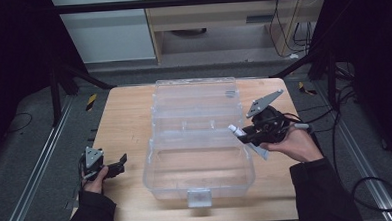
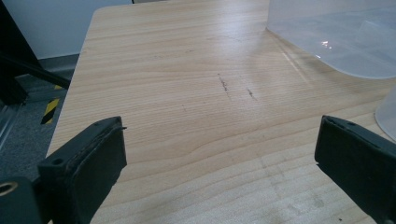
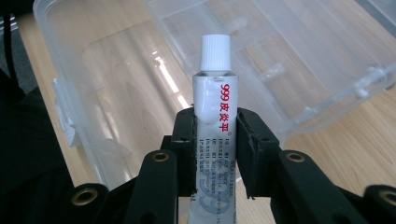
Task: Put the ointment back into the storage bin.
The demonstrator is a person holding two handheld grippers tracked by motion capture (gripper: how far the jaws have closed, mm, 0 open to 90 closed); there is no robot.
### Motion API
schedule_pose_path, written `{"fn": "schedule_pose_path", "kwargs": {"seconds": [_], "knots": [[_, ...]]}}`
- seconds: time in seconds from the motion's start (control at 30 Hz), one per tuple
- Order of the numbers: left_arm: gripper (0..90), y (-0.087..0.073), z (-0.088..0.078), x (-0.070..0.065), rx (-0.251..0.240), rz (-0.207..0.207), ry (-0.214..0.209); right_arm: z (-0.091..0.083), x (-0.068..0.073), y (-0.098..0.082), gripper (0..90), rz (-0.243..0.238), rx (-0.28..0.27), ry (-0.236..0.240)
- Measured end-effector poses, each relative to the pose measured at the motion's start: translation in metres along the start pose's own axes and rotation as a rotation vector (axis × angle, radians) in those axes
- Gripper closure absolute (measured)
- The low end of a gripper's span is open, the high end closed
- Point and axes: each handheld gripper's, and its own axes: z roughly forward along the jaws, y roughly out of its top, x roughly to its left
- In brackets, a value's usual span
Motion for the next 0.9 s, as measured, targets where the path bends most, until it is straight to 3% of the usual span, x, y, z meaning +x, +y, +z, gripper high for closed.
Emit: {"fn": "schedule_pose_path", "kwargs": {"seconds": [0.33,0.9], "knots": [[1.5,0.0,0.0,0.0,0.0,0.0,0.0,0.024,0.013,0.016,69.9,-0.085,0.034,0.085],[1.5,0.0,0.0,0.0,-0.001,-0.001,-0.001,0.059,0.029,0.025,69.9,-0.216,0.126,0.15]]}}
